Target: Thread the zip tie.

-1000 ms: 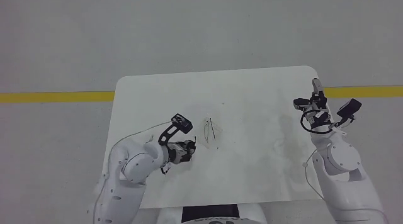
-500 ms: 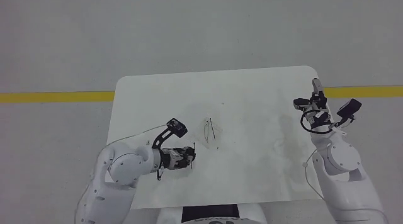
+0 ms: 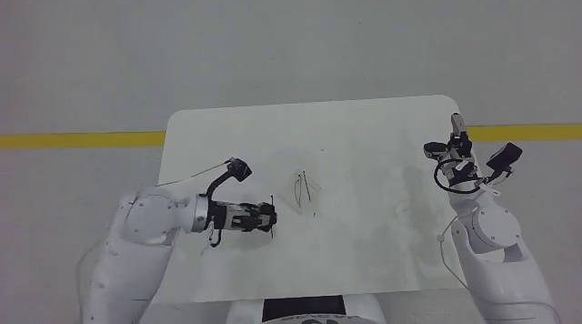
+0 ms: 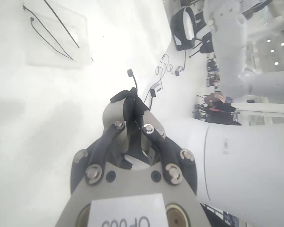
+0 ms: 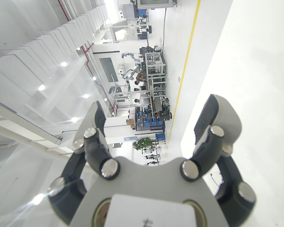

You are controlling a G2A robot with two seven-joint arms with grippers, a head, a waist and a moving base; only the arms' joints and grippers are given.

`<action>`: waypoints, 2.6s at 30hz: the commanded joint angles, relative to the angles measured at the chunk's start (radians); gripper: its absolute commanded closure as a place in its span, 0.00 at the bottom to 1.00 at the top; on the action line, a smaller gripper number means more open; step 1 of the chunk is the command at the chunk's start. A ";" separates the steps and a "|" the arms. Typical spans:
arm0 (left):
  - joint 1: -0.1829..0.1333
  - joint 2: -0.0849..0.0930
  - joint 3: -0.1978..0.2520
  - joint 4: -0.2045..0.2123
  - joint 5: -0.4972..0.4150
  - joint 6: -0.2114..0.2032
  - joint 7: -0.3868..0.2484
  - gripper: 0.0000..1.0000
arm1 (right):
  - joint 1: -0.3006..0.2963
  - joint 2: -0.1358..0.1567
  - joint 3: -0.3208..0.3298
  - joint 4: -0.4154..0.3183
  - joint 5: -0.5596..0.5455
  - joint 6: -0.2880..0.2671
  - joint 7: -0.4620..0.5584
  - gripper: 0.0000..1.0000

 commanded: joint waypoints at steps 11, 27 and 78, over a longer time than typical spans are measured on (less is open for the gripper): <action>-0.080 0.109 0.034 0.133 -0.135 0.000 0.000 1.00 | 0.000 0.000 0.000 0.000 0.000 0.000 0.000 0.00; -0.181 0.180 0.146 0.238 -0.464 0.000 0.000 1.00 | 0.000 0.000 0.000 0.000 0.000 0.000 0.000 0.00; -0.400 0.328 0.428 0.331 -0.700 0.000 0.000 1.00 | 0.276 -0.015 -0.312 -0.034 -0.478 0.158 0.237 0.00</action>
